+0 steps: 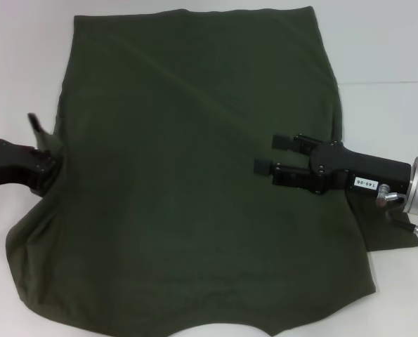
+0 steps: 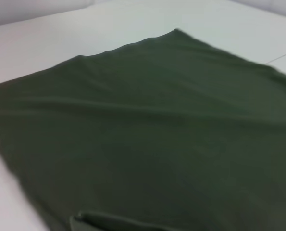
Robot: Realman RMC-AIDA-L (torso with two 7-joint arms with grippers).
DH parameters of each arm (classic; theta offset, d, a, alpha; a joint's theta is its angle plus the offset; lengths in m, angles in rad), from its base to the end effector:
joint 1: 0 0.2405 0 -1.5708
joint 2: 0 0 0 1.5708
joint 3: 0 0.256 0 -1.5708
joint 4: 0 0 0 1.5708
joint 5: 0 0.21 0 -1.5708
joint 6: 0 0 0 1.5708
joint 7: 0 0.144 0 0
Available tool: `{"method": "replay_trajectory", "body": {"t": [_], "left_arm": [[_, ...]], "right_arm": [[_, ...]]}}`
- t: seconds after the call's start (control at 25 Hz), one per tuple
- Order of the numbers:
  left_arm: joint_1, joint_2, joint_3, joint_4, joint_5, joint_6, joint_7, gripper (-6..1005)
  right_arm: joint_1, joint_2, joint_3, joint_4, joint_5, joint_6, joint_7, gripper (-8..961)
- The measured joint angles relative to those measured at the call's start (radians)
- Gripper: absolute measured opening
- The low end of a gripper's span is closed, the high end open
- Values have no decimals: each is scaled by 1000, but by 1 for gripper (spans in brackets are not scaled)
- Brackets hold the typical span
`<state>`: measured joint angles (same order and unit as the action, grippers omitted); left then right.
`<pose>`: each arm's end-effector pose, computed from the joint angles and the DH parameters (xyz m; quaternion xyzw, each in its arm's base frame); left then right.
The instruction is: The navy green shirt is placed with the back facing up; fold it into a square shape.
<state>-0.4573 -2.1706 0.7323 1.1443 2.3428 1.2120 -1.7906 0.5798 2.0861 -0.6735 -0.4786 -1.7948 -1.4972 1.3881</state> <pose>-0.2846 0.3679 0.0552 -0.8903 -0.2933 -0.0546 0.3439 0.2422 0.3441 -0.0155 -0.8869 0.2717 0.3474 0.1374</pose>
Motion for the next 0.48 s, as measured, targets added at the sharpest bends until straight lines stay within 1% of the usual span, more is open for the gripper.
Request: {"method": "replay_trajectory", "body": {"t": [0.16,0.48], "left_arm": [[0,0,-2,2,37,-63,2,57],[-1,5,-9,28,90,-130,14,56]], "right_arm": [[0,0,0,0,0,0,-1,917],[-1,0,0,1,0,0,-1,917]]}}
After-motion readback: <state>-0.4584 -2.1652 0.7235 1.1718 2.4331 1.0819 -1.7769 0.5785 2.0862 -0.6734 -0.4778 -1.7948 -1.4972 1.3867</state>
